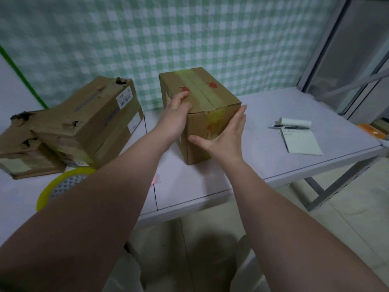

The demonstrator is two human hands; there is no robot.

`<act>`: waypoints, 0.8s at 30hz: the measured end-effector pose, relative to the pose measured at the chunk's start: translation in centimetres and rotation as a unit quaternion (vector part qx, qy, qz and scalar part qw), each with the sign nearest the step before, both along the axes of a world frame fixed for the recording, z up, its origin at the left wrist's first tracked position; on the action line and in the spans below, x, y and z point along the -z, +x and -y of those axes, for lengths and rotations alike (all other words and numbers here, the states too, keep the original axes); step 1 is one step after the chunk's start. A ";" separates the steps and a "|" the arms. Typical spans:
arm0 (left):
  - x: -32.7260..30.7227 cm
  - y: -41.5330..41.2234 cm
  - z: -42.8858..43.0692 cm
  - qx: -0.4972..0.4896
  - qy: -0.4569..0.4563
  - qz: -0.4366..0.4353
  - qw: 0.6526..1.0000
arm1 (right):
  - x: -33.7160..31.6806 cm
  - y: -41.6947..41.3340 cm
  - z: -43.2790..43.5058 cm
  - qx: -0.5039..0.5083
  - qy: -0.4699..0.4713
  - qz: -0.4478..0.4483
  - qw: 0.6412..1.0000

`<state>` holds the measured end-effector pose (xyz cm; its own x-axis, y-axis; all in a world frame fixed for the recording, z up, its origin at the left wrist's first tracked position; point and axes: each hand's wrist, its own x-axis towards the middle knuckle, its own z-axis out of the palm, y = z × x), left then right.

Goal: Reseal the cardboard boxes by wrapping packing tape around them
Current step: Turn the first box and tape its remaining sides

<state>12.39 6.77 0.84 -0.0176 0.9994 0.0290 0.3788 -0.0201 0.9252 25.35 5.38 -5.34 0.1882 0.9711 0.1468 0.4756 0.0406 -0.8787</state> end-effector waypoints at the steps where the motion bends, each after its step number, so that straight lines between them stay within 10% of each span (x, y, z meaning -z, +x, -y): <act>1: 0.1 0.4 -0.2 0.007 0.004 -0.001 1.000 | 0.0 -0.1 -0.2 0.008 0.009 -0.007 1.000; 7: 0.0 3.0 -1.6 0.074 0.027 0.034 0.996 | 0.1 0.3 -2.7 0.082 0.032 -0.042 0.995; 15: -1.2 5.9 -6.1 0.110 -0.005 0.054 0.992 | -5.1 7.7 -10.4 0.139 -0.081 -0.420 0.893; 24: -1.0 7.3 -12.3 0.046 -0.083 0.056 0.994 | -4.4 15.4 -18.5 0.221 -0.135 -0.456 0.852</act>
